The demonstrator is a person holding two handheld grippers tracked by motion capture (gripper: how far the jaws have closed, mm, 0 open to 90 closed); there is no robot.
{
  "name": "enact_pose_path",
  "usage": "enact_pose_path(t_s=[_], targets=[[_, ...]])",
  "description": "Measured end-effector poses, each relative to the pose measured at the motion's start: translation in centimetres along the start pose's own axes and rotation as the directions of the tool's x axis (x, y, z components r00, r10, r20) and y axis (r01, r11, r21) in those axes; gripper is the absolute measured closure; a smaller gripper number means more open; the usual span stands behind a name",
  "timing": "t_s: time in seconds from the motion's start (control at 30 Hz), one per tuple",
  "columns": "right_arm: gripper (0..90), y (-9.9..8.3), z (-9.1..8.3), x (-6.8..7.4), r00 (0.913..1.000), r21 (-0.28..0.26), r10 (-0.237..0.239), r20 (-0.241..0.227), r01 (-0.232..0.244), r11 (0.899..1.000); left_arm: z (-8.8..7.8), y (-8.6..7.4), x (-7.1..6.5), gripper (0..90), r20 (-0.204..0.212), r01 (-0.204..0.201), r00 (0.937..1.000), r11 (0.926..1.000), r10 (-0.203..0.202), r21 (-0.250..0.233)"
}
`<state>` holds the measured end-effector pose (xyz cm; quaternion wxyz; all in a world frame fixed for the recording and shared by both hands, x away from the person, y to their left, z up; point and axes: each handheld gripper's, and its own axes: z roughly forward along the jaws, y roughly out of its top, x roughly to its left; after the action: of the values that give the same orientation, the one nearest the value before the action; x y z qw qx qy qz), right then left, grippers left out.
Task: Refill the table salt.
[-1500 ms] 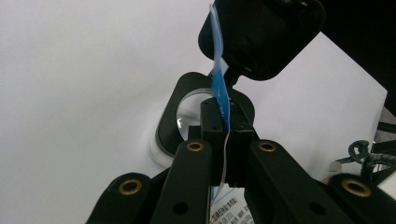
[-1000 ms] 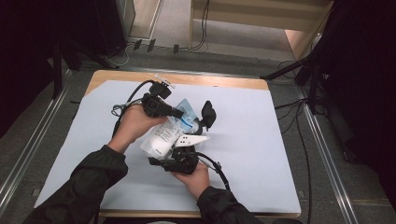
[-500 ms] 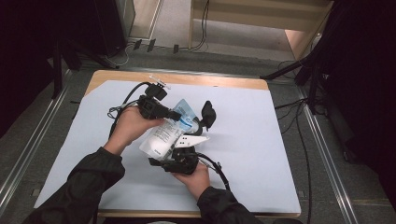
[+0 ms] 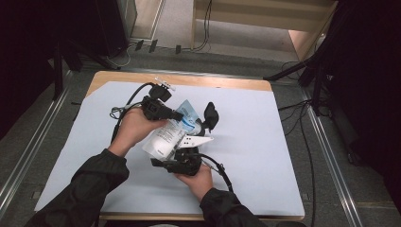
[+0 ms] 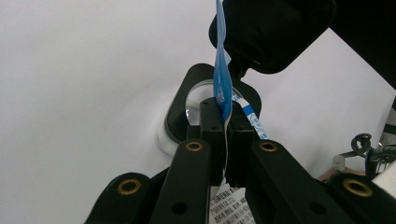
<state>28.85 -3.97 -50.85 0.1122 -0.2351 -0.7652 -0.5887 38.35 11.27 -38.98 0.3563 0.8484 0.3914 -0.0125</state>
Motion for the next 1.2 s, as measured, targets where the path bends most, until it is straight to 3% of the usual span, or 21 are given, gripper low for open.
enact_pose_path(t_s=[0.37,0.47,0.53,0.7,1.1,1.2], targets=[[65.6,0.1,0.1,-0.5,0.9984,0.017,0.043,0.035,-0.044,0.999,0.8,0.7,-1.1,90.0,-0.061,0.004,0.9981,0.9998,-0.002,0.02],[61.5,0.1,0.2,-0.5,0.9983,0.014,0.049,0.032,-0.049,0.999,0.8,0.8,-1.4,90.0,-0.067,-0.001,0.9977,0.9998,0.003,0.021],[59.5,0.1,0.3,-0.6,0.9964,0.02,0.079,0.031,-0.079,0.997,0.9,0.9,-1.6,90.0,-0.072,-0.006,0.9974,0.9998,0.008,0.021],[64.1,0.2,0.2,-0.7,0.9961,0.015,0.083,0.031,-0.084,0.996,0.8,1.1,-1.6,90.0,-0.055,-0.004,0.9985,0.9997,0.006,0.023],[66.2,0.2,0.1,-0.6,0.9956,-0.03,0.083,-0.045,-0.084,0.996,0.7,1.1,-1.0,86.8,-0.004,0.011,0.9999,0.9995,-0.011,0.029],[66.4,0.3,0.1,-0.4,0.9961,-0.031,0.075,-0.046,-0.077,0.997,0.7,1.0,-1.1,84.8,0.0,-0.011,0.9999,0.9993,0.011,0.037]])
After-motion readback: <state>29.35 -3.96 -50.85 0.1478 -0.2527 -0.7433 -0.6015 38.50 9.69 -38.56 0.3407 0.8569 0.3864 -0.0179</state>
